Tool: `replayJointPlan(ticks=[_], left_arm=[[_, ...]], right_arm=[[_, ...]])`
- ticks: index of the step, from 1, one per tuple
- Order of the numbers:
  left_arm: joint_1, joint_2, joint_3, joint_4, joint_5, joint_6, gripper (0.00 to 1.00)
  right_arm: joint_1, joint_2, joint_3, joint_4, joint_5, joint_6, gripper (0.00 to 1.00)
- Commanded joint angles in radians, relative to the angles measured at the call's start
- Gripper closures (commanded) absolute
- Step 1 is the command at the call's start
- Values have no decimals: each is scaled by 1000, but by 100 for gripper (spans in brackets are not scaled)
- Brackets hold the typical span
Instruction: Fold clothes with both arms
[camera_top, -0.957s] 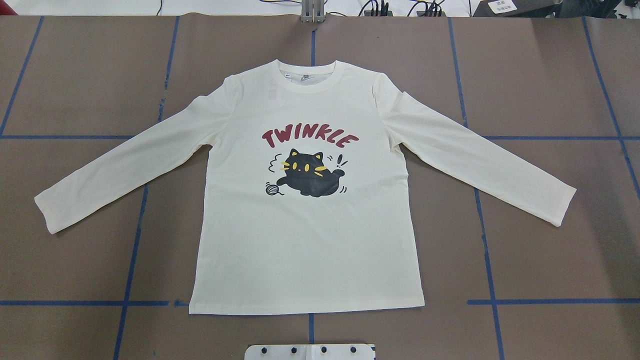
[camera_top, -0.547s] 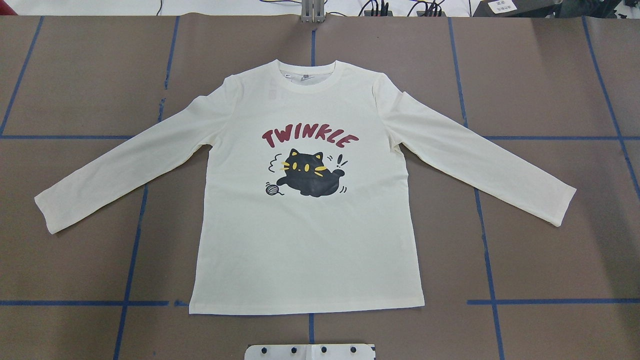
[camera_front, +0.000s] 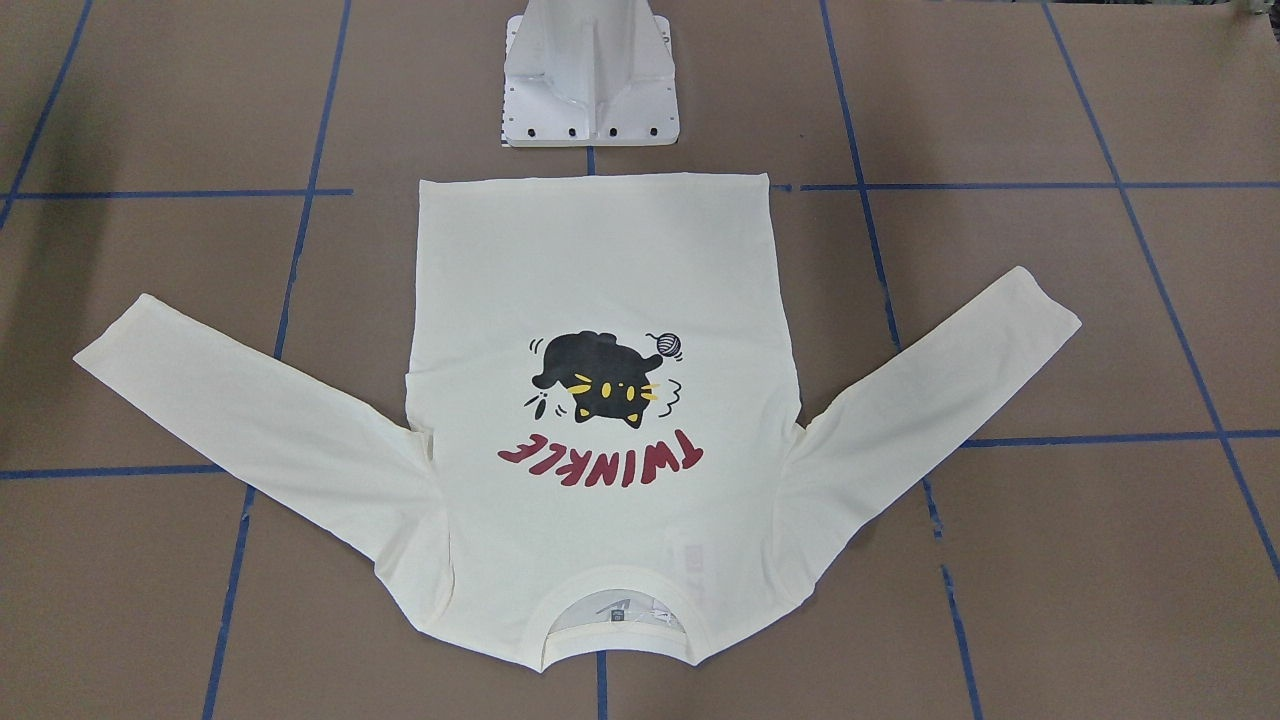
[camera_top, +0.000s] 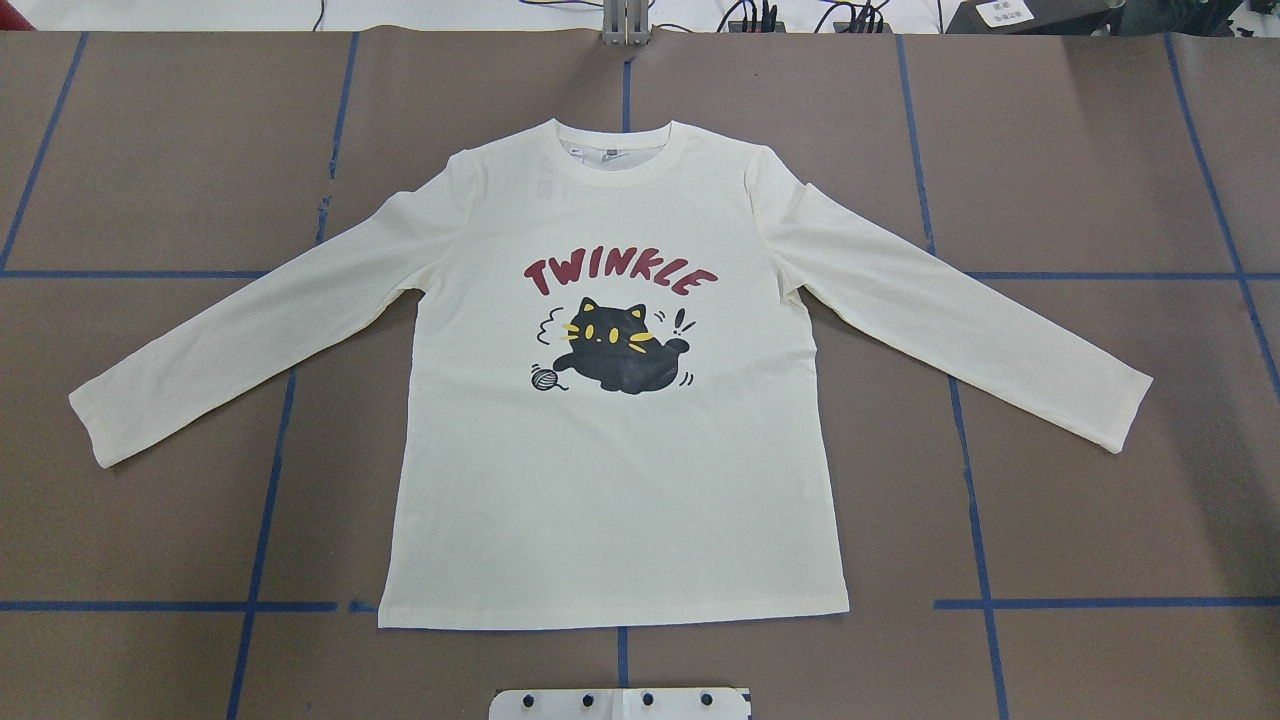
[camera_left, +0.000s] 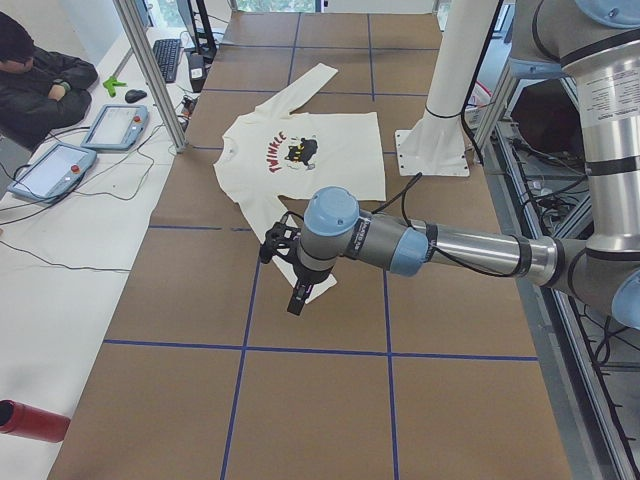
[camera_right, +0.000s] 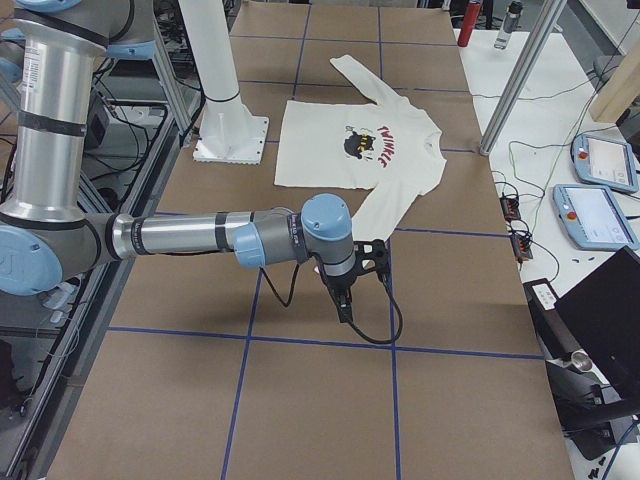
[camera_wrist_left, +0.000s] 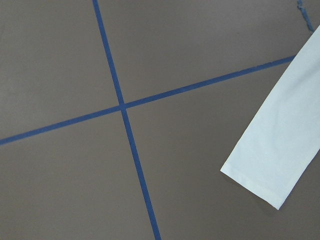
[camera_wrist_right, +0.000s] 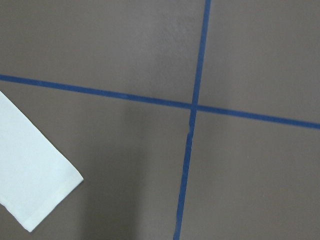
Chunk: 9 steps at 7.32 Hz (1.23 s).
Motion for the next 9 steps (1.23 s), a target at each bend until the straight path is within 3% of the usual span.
replayJointPlan(ticks=[1,2,3,4,5,6,8,9], left_arm=[[0,-108,110,-207,-1,-6,0],[-2,-127,135,-240,-5,-7,0],[-2,-127,137,-252,-5,-7,0],[-2,-127,135,-253,-7,-7,0],[-2,-127,129,-253,-7,-7,0],[-3,-124,123,-253,-7,-7,0],[-3,-121,118,-253,-7,-7,0],[-3,-121,118,-254,-7,-6,0]], right_arm=[[0,9,-29,123,2,8,0],[1,4,-35,131,19,6,0],[1,7,-65,141,107,0,0],[-8,6,-84,239,87,15,0],[-73,9,-92,290,78,207,0],[-156,4,-96,425,15,415,0],[-434,1,-160,700,-257,814,0],[-580,1,-225,806,-413,930,1]])
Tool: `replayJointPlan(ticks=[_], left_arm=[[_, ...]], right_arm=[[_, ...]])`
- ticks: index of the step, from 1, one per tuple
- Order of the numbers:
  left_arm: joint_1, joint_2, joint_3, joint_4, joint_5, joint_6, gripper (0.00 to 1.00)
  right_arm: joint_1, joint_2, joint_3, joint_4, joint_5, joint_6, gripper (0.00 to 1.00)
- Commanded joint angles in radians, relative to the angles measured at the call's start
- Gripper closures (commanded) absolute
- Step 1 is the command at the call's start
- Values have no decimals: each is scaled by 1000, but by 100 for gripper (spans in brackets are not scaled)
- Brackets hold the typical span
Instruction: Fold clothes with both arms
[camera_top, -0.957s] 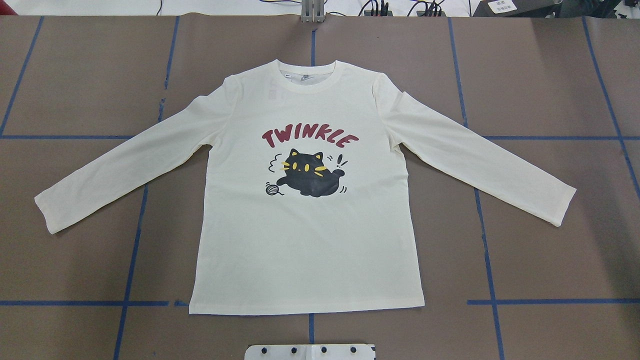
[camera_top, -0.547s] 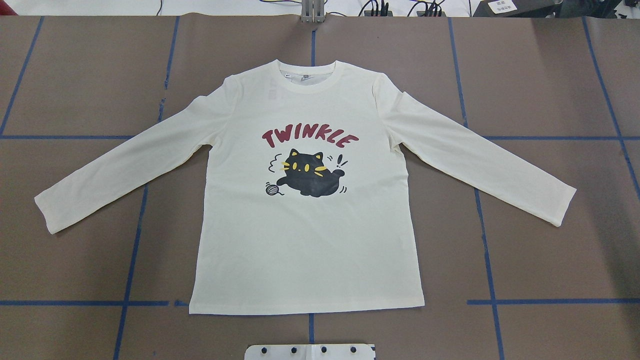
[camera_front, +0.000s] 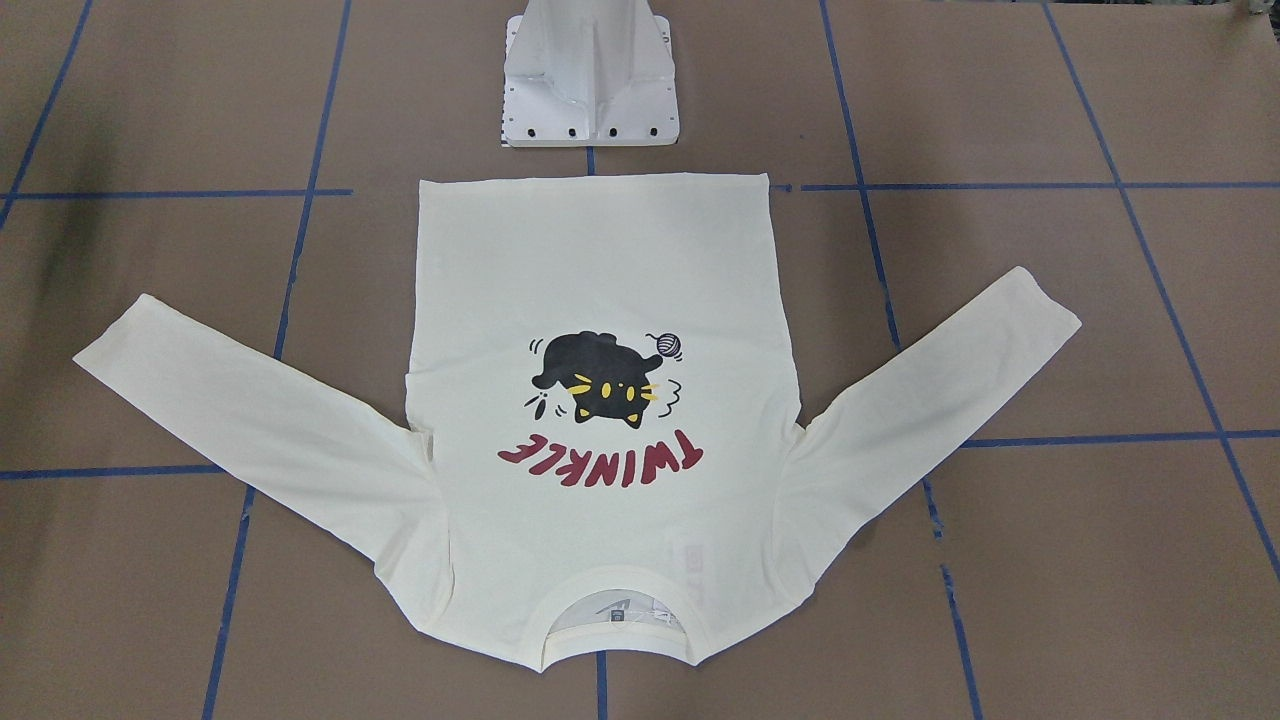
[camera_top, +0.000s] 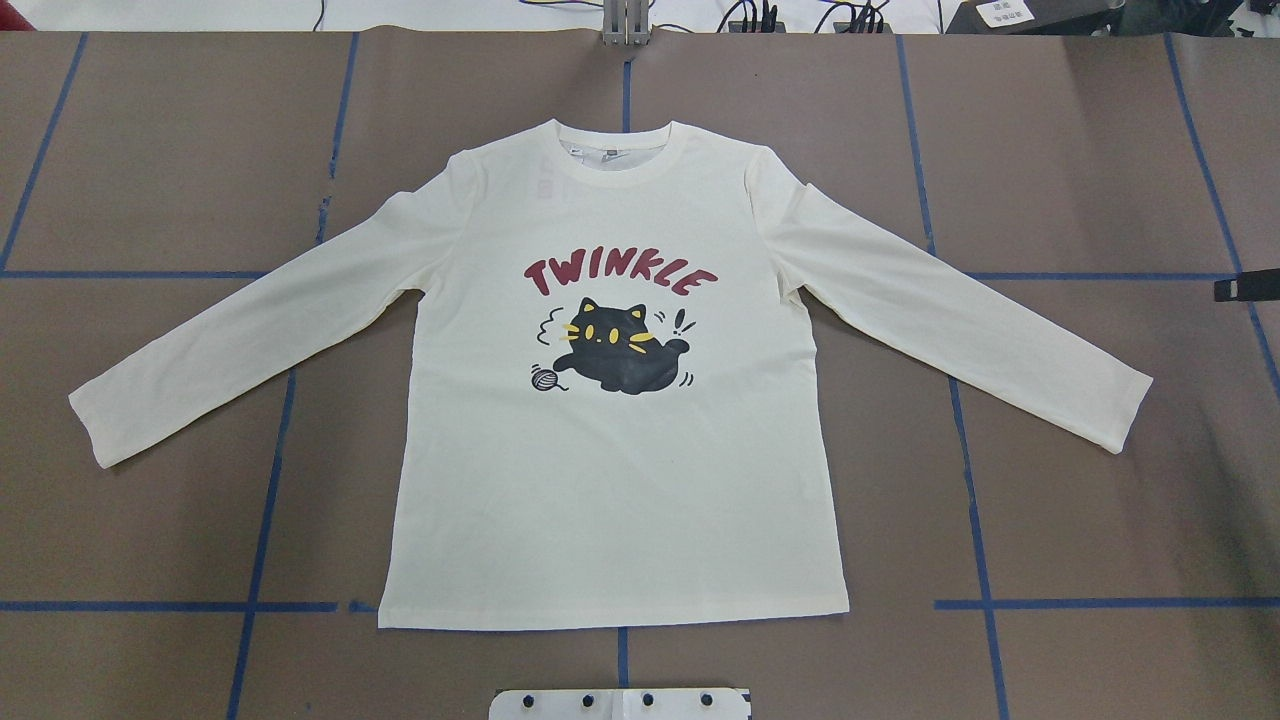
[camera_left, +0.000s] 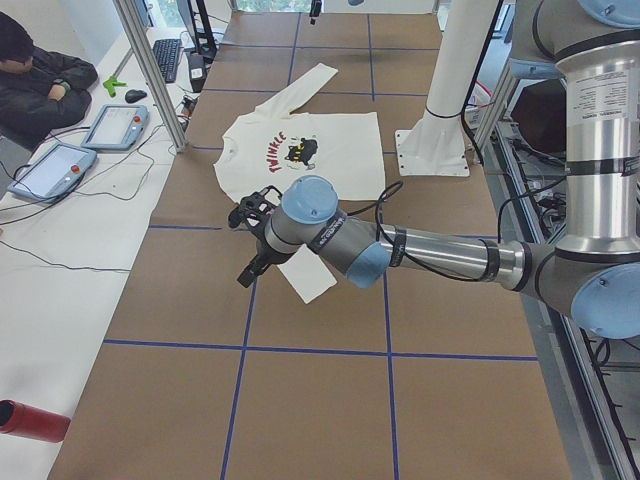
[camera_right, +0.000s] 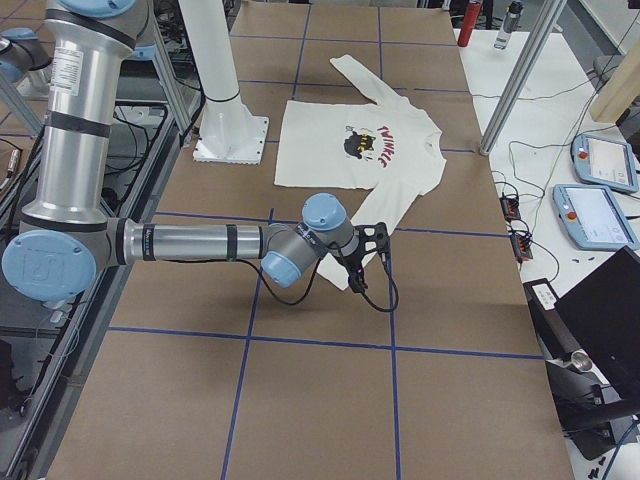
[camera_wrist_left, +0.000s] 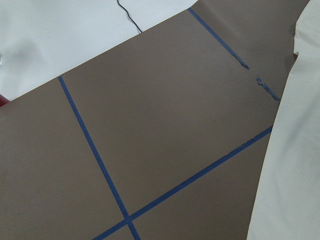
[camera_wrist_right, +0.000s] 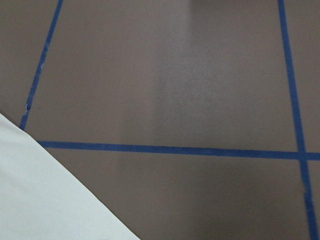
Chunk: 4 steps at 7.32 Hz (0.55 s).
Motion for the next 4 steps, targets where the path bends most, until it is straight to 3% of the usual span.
replayJointPlan(ticks=[1,3,4], left_arm=[[0,0,-1,-3,0,1,0],[0,0,-2,-3,0,-1,0],[0,-1,-4,-3,0,-1,0]], right_arm=[[-235,0,-102,219,-226,235,12],[-267,-14,-110,222,-217,238,34],[-274,-14,-127,222,-219,231,35]])
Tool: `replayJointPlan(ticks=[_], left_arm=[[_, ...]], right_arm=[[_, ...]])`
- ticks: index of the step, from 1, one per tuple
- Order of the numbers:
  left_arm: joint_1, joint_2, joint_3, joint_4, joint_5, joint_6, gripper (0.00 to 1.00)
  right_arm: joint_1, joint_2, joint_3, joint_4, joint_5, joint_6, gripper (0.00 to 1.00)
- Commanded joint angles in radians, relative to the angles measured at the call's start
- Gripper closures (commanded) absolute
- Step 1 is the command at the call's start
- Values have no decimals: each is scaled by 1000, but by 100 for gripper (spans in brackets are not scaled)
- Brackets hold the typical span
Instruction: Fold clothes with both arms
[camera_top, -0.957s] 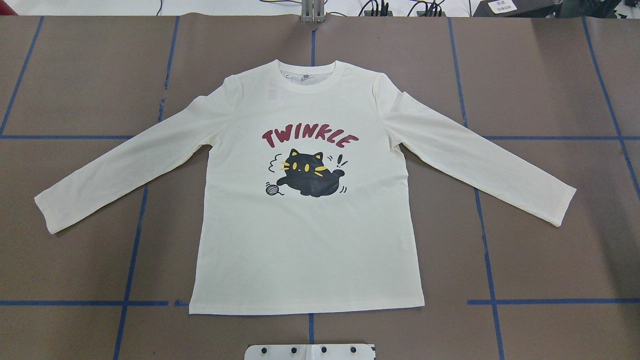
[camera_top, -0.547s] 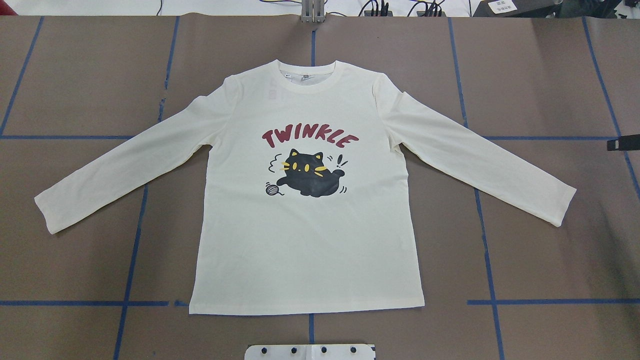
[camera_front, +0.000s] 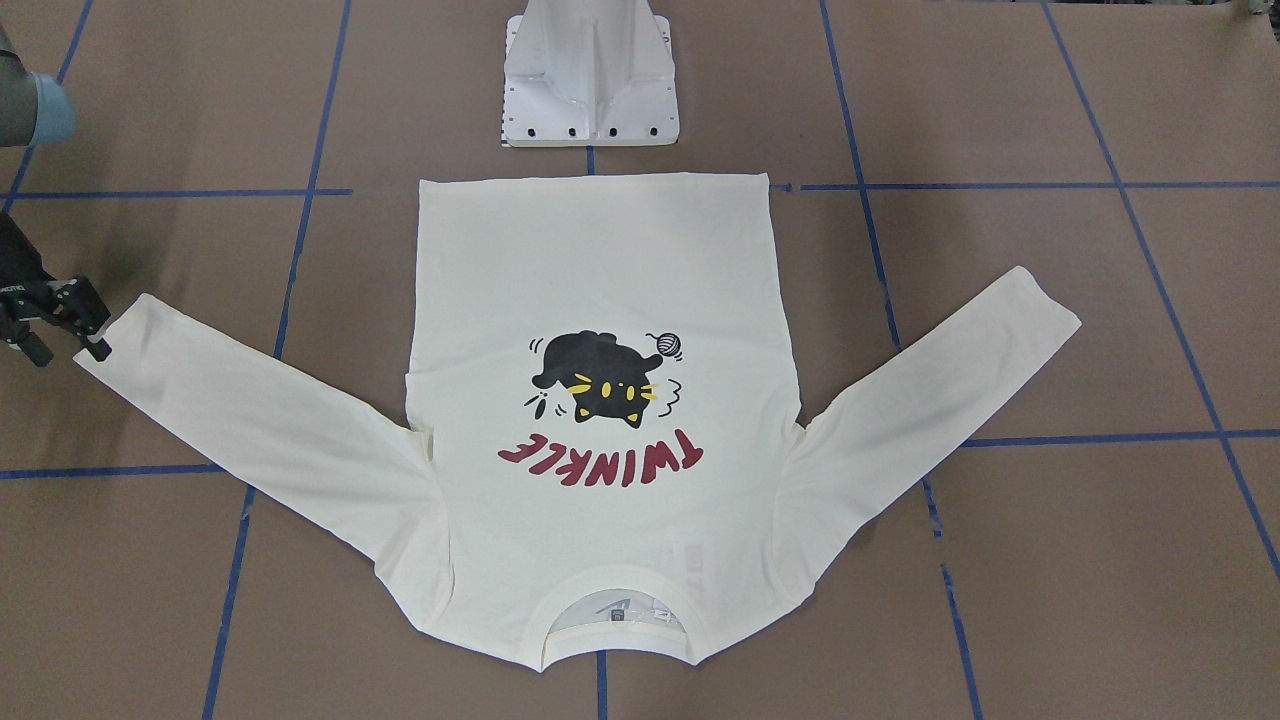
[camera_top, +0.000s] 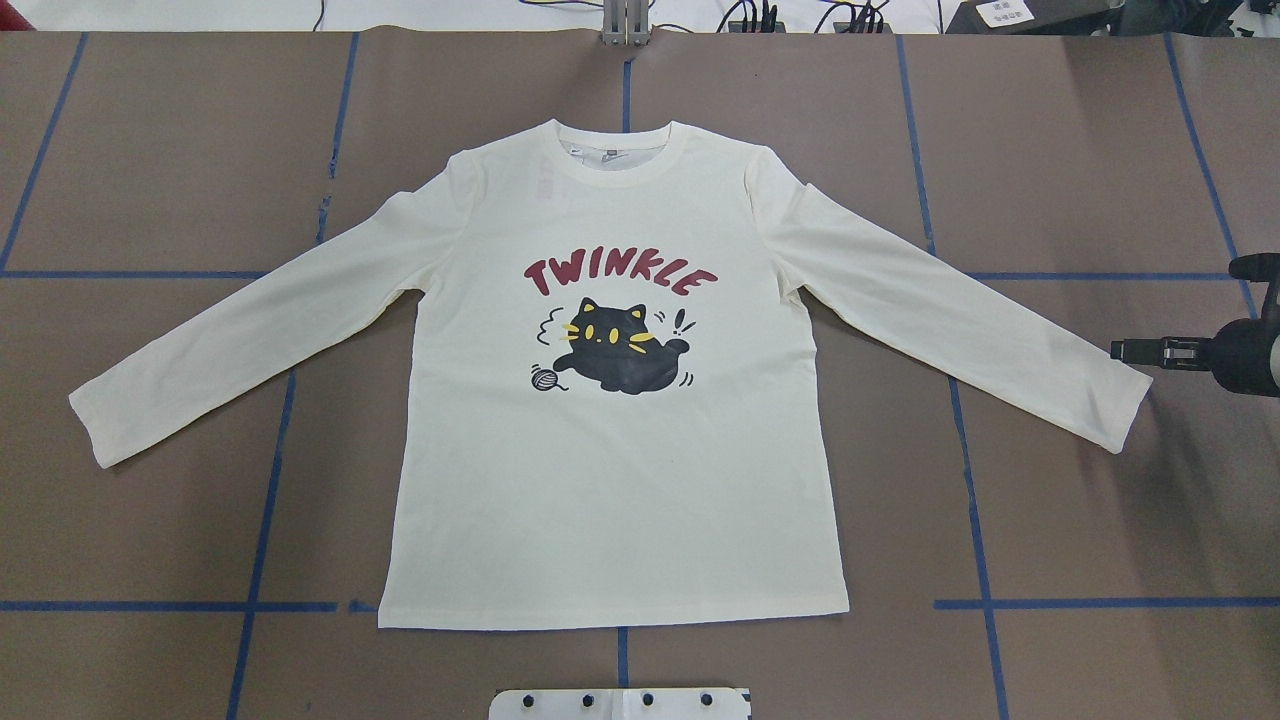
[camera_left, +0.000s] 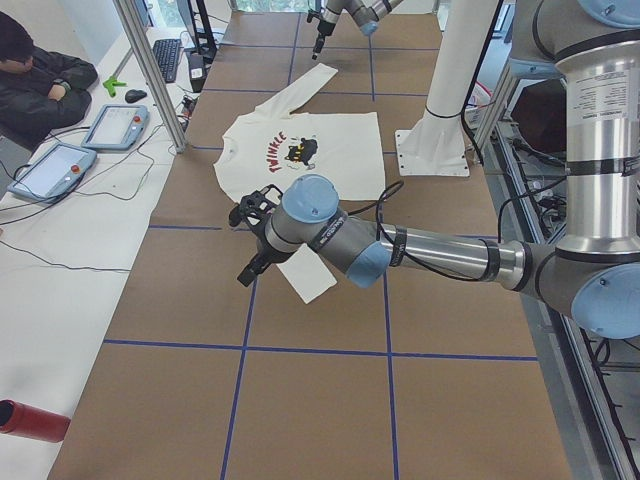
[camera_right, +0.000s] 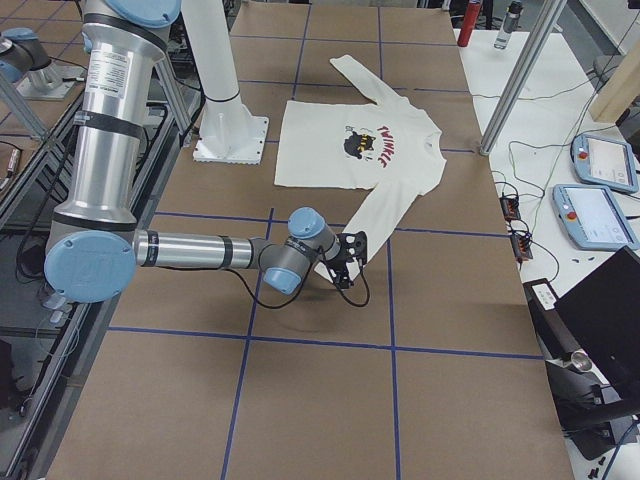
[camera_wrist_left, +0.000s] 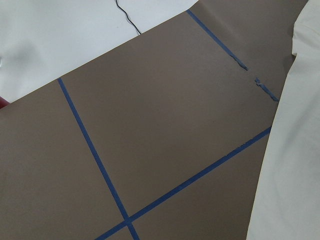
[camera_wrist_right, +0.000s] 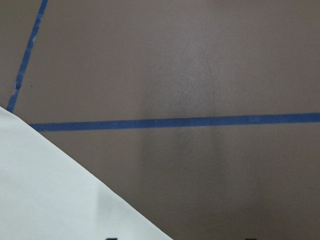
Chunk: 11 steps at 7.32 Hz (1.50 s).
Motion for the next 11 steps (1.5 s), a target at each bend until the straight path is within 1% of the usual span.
replayJointPlan(ticks=[1,4,5,6,7,8,9,10,11], left_arm=[[0,-4,-1,0,0,-1,0],[2,-9,0,0,0,-1,0],[2,-9,0,0,0,-1,0],[2,-10,0,0,0,1,0],[2,-10,0,0,0,-1,0],[2,-10,0,0,0,-1,0],[0,-10,0,0,2,-1,0],[2,-10,0,0,2,-1,0],[0,-10,0,0,2,-1,0]], right_arm=[[-17,-2,-29,5,-7,-7,35],[-17,-2,-57,8,-8,-9,36],[-20,-2,-61,8,-8,-9,38],[-23,0,-63,9,-7,-7,40],[-23,0,-63,9,-5,-6,46],[-24,3,-61,9,-5,-1,54],[-27,5,-61,9,-5,2,70],[-27,8,-58,9,-5,3,100],[-27,9,-52,9,-4,3,100]])
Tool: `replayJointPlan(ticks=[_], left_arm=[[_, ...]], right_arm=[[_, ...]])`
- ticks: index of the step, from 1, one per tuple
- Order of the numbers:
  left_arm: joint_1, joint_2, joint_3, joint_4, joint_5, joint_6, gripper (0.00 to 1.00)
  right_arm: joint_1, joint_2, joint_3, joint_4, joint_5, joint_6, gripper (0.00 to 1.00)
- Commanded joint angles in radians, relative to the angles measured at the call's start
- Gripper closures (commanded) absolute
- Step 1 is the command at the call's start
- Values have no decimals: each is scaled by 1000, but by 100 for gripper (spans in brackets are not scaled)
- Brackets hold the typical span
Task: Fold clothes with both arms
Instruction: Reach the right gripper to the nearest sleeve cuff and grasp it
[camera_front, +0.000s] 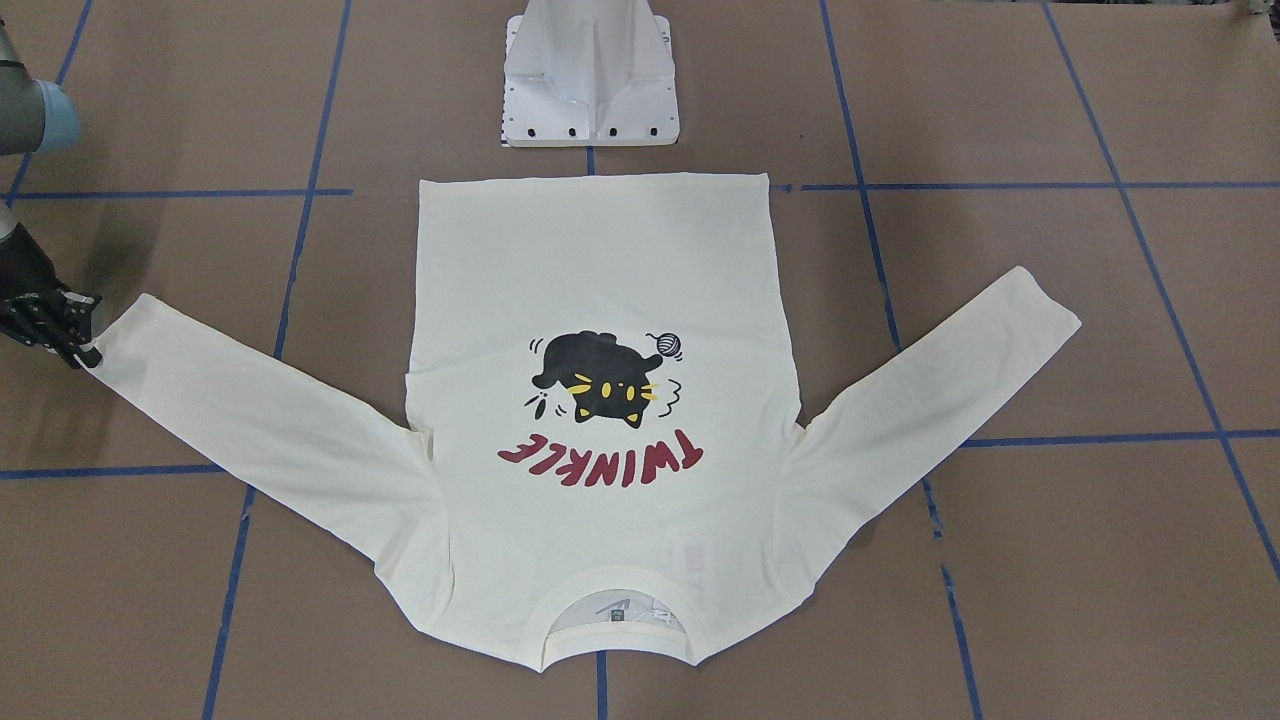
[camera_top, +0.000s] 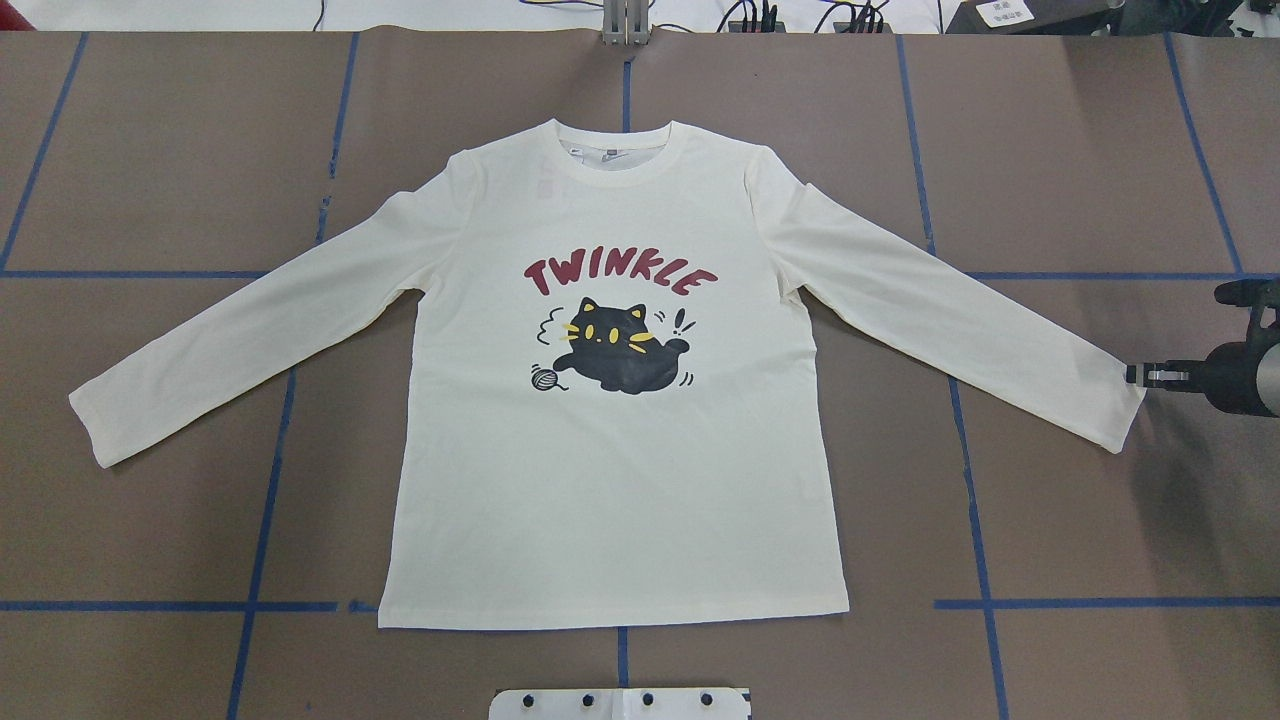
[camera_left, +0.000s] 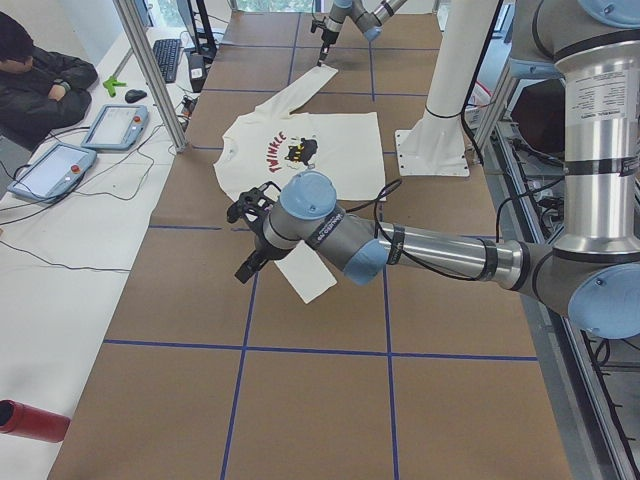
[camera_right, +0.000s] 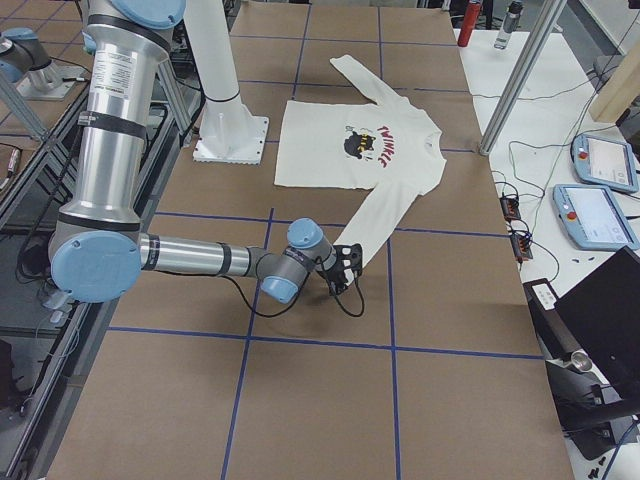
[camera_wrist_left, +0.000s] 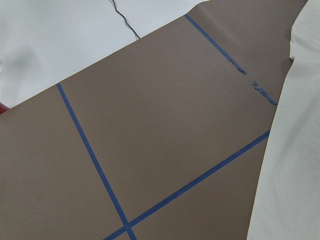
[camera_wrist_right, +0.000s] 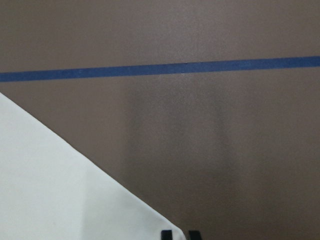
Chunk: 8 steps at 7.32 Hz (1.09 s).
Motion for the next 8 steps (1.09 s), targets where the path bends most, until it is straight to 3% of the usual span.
replayJointPlan(ticks=[1,3,5,8], left_arm=[[-1,0,0,0,0,0,0],[-1,0,0,0,0,0,0],[-1,1,0,0,-1,0,0],[-1,3,0,0,0,0,0]], right_arm=[[-1,4,20,-3,7,0,100],[1,6,113,-78,24,0,100],[10,35,306,-362,23,0,100],[34,365,348,-816,1,6,100]])
